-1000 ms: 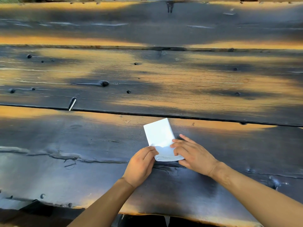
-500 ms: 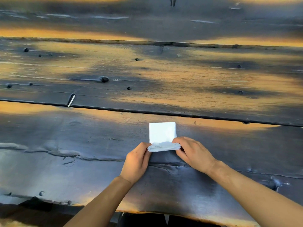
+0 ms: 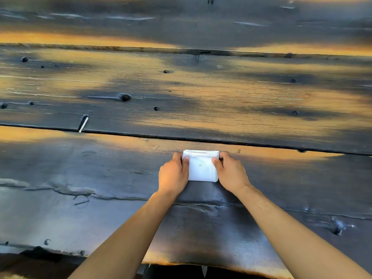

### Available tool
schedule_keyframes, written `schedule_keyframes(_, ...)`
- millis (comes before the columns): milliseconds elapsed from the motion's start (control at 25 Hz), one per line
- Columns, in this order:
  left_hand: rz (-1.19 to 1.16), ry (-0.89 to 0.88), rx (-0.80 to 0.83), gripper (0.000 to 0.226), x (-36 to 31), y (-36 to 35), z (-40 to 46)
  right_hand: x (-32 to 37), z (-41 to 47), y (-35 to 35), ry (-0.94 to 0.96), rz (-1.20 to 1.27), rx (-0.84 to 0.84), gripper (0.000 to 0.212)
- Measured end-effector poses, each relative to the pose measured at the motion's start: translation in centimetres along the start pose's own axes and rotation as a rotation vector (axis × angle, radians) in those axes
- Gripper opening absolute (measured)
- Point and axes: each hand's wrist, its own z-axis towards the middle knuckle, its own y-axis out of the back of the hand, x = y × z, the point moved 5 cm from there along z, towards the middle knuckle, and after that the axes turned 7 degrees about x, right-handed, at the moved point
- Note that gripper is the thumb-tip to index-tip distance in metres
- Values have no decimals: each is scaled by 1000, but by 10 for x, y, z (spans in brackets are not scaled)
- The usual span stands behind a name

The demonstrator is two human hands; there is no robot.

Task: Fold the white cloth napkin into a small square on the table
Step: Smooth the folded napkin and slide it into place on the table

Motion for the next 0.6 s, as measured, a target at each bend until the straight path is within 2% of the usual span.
schedule_keyframes(200, 40, 36, -11, 28, -5, -3, 4, -4, 6, 0, -78, 56, -13, 33)
schedule_keyframes(440, 12, 147, -52, 30, -1, -2, 5, -6, 10, 4, -140, 67, -120, 43)
schedule_keyframes(600, 12, 177, -103, 36, 4, -1, 1, 1, 8, 1, -166, -46, -123, 42)
